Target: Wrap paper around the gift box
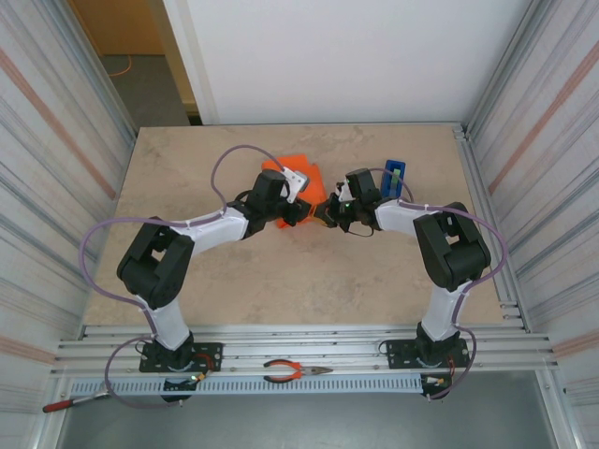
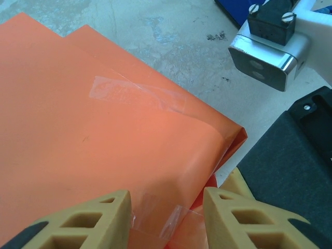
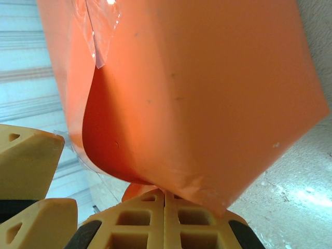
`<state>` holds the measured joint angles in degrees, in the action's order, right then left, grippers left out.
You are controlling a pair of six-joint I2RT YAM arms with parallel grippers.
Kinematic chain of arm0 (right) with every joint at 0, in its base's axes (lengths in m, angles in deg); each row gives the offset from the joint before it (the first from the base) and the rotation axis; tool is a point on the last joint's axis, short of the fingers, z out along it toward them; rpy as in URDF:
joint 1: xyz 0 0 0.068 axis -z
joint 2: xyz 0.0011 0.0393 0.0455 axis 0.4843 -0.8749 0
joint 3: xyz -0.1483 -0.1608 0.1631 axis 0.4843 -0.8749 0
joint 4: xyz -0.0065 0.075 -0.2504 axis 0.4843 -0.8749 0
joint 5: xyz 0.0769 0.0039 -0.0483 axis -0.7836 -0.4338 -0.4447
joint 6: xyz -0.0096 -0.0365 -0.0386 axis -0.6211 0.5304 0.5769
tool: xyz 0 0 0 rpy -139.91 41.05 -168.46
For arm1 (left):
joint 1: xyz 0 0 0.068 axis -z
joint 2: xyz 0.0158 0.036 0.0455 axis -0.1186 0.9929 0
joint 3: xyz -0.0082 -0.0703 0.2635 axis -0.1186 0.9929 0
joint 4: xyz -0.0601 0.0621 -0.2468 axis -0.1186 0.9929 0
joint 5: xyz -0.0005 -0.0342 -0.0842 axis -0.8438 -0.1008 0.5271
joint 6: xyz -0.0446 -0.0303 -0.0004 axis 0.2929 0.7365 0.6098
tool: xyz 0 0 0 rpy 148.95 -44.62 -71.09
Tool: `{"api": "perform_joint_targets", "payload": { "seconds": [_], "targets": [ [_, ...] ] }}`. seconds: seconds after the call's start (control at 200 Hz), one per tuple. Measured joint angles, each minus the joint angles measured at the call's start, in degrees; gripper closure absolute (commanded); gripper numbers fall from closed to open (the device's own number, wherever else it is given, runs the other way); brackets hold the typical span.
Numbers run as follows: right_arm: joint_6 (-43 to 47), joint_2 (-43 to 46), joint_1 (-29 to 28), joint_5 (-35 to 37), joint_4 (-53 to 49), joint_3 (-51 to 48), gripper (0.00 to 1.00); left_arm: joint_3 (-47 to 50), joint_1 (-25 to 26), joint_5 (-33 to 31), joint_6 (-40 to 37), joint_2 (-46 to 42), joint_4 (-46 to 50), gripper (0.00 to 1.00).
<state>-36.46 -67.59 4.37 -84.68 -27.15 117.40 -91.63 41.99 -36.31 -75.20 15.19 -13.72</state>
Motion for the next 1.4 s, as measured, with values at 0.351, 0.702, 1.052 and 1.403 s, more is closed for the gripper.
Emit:
{"api": "perform_joint_targets", "payload": {
  "seconds": [0.351,0.702,1.052,1.403],
  "targets": [
    [0.00,0.00,0.00,0.00,0.00,-0.11,1.00,0.02,-0.74,7.19,3.48,-0.26,0.46,0.47],
    [0.00,0.00,0.00,-0.02,0.04,-0.26,1.00,0.02,-0.72,3.98,5.64,-0.59,1.07,0.31],
    [-0.02,0.00,0.00,-0.02,0.35,-0.26,1.00,0.02,-0.74,3.67,6.03,-0.70,1.03,0.14],
    [-0.02,-0.20,0.00,0.00,0.39,-0.26,1.00,0.00,-0.74,7.15,6.47,-0.72,1.05,0.11]
  ]
}}
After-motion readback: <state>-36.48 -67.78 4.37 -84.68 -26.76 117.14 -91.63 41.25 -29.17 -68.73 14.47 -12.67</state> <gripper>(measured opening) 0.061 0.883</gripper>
